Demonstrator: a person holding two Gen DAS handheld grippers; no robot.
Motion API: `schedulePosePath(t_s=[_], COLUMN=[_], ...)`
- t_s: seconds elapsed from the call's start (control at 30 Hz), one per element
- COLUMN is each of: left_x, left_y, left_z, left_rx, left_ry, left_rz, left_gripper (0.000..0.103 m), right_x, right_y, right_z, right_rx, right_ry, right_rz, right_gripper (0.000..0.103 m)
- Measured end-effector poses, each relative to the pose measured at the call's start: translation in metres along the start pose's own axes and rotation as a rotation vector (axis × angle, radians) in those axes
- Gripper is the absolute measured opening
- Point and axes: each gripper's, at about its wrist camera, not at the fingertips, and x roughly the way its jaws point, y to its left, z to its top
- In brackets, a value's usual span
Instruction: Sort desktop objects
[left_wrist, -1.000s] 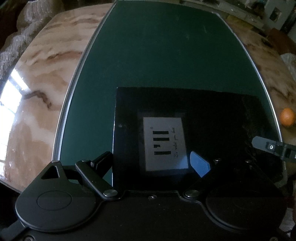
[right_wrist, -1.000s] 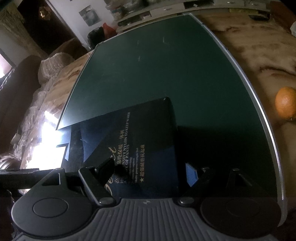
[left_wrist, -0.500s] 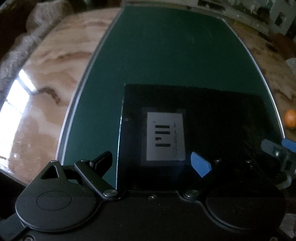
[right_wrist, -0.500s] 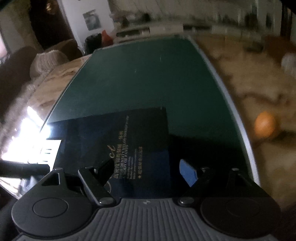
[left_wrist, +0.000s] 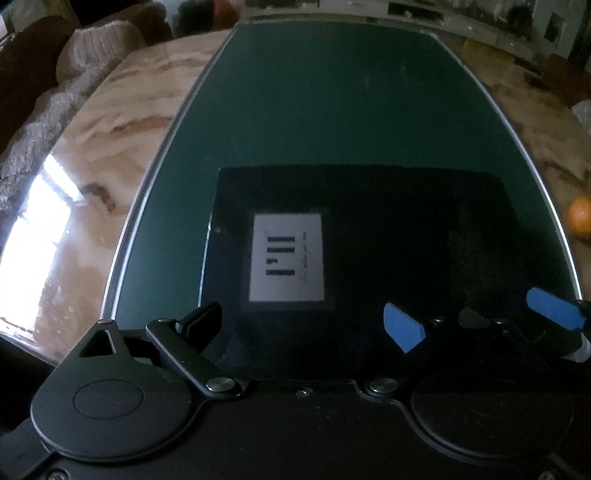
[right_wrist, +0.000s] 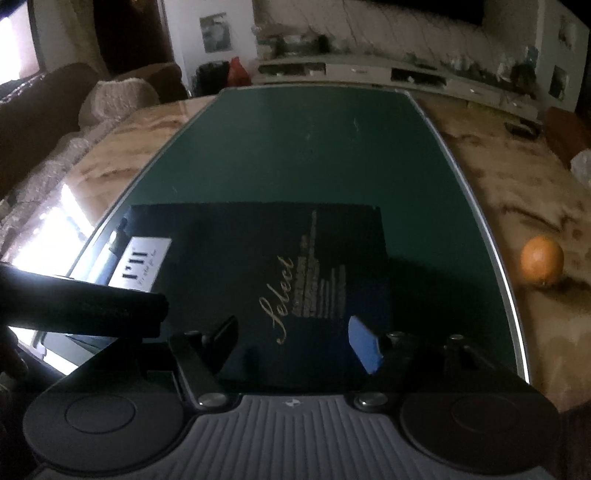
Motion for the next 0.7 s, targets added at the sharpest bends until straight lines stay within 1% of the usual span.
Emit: schedulePosePath(t_s=[0.1,0.17,0.27,0.4,0.43,0.47,0.5,0.63,0.7], left_x=[0.009,0.013,0.015,0.017,0.017,0.017,0.016,0.005,-0.004], left_y=[0.001,0.002,0.001,0.004,0.005,0.006,0.009,0.024,0.031], left_z=[-0.003,-0.005,-0.007,-0.009,-0.009,-0.01,-0.011,-0.019,-0.025], left_rx=[-0.006,-0.012,0.002,-0.003,-0.005,-0.008,-0.017,-0.081,-0.101], left_ry=[0.024,0.039,0.024,0.011,0.008,0.007,0.01,0.017,0.017], left_rz=[-0.003,-0.012,-0.006,-0.008,-0.007,-0.006,-0.005,-0.018,-0.013], left_gripper=[0.096,0.096,0.097,0.102,0.102,0.102,0.102,0.102,0.103], right_x=[0.005,0.006,0.006,0.007,0.007,0.007,0.007,-0.002,-0.011], right_y=[-0.001,0.002,0.004,0.006,0.007,0.007,0.006,-0.001,-0.004], right_z=[-0.004,-0.007,-0.01,-0.012,-0.012,-0.013,-0.013,-0.017,-0.019], right_rx=[0.012,-0.011,-0.024,-0.031,-0.035,-0.036,-0.032,0.018,0.054], right_ry=[0.025,0.02,0.014,0.007,0.006,0.009,0.014,0.037,0.041], right_rz=[-0.001,-0.022,-0.035,-0.043,-0.046,-0.043,-0.034,-0.033,-0.035], right_gripper=[0.07,0.07,0.071,0.073,0.075,0.082,0.087,0.09,0.1])
